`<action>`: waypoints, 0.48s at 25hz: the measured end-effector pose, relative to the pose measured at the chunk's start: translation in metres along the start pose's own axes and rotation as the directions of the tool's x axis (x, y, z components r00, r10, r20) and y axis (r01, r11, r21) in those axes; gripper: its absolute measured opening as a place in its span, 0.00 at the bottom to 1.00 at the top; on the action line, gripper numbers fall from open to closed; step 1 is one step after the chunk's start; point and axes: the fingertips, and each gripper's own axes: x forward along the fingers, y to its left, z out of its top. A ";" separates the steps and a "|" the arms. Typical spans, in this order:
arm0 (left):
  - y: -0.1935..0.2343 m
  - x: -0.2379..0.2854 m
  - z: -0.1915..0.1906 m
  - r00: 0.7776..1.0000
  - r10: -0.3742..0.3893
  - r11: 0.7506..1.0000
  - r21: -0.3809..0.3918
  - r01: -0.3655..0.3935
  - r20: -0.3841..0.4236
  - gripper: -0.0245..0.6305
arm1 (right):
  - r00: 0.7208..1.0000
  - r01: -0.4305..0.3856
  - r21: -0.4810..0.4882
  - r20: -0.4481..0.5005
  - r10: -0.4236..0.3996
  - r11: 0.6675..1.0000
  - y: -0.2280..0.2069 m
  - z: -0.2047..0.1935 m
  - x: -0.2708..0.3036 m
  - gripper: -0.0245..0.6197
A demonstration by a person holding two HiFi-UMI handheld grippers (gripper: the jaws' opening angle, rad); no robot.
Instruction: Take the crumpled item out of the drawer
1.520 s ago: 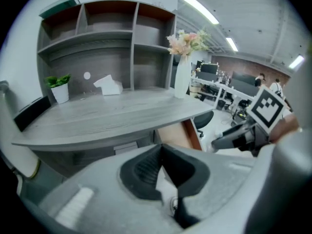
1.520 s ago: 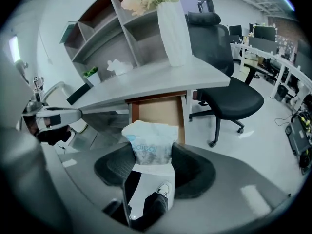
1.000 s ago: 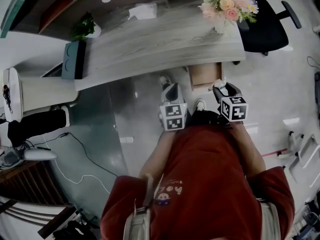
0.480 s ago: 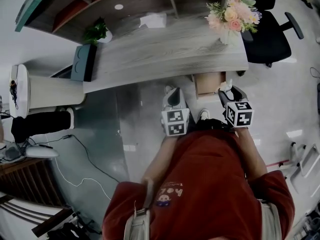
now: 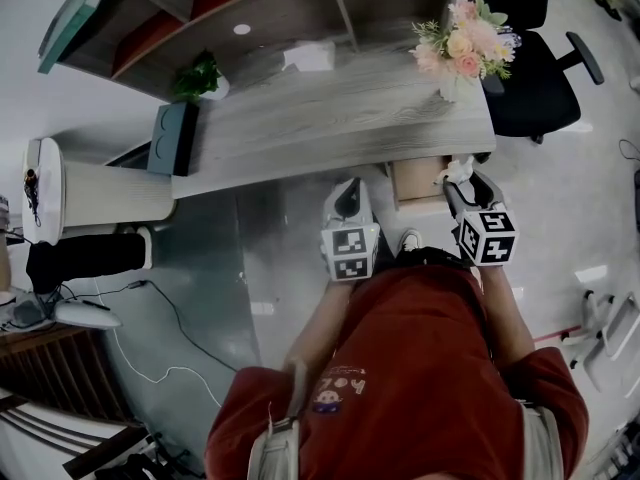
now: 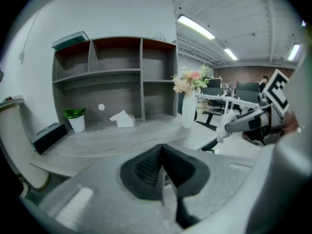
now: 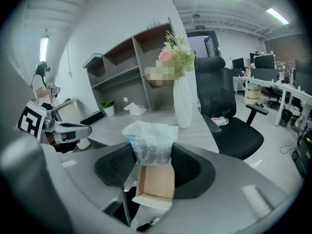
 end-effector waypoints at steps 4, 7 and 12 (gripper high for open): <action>-0.001 -0.002 0.009 1.000 -0.007 1.000 0.015 0.007 0.019 0.04 | 0.999 0.023 -0.043 0.039 -0.022 0.999 -0.003 0.011 -0.005 0.38; 0.001 -0.006 0.014 0.999 -0.002 1.000 0.024 0.001 0.038 0.04 | 0.996 0.029 -0.064 0.092 -0.023 0.998 -0.001 0.017 -0.009 0.38; 0.003 -0.009 0.017 0.999 0.007 1.000 0.025 -0.008 0.052 0.04 | 0.994 0.044 -0.073 0.104 -0.036 0.996 -0.003 0.016 -0.010 0.38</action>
